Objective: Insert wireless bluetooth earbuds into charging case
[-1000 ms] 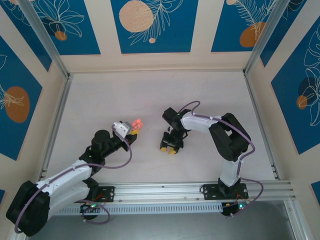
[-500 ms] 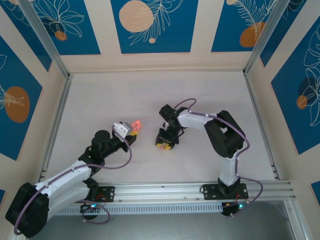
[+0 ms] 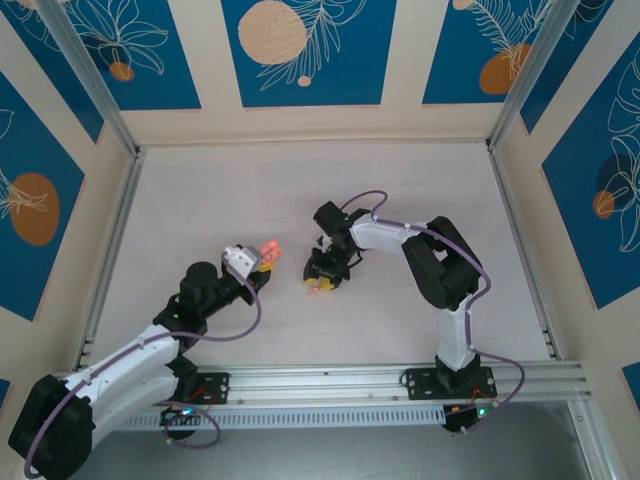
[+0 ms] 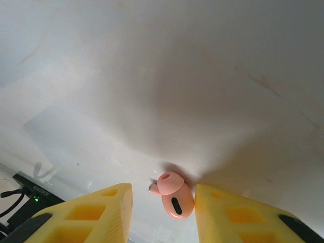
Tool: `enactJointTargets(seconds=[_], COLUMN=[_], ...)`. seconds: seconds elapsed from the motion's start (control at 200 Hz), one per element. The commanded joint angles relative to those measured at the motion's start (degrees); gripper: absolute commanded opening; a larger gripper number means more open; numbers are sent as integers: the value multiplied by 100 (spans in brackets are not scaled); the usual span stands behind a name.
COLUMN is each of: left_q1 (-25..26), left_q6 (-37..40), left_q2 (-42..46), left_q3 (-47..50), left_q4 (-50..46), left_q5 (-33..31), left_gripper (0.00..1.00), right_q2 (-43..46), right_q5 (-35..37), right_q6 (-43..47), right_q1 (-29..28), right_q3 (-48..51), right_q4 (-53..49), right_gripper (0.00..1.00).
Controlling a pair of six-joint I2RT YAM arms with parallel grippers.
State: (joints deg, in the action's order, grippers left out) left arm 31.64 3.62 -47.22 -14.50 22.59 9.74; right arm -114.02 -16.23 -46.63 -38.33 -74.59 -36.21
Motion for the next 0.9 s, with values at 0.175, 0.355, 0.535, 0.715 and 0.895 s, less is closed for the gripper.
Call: enactJointTargets(seconds=[0.175,0.355,0.535,0.715,0.895], left_q1=[9,6,4,7,9], left_q6=[117,128,135,156,174], left_q2=[156,167,213,227,284], left_q3=[-70,-79,-88,-91,-97], left_q4=[-38,-42,-87,-103,-141], left_q5=[-121,-123,-142,-105,-130], left_gripper=[16,16,16,16,16], right_q2=[-24,343,409,152,-105], right_q5=[-35,666,1117,1130,966], right_q6=[63,-198,-550,-629,-600], right_q1=[1,-90,-379,-465,-492], right_q3=[-456,-604,-758,-844,-934], right_q4=[-84,-1009,-1696,-1759,-1593], right_gripper=[38,38,38,38,38])
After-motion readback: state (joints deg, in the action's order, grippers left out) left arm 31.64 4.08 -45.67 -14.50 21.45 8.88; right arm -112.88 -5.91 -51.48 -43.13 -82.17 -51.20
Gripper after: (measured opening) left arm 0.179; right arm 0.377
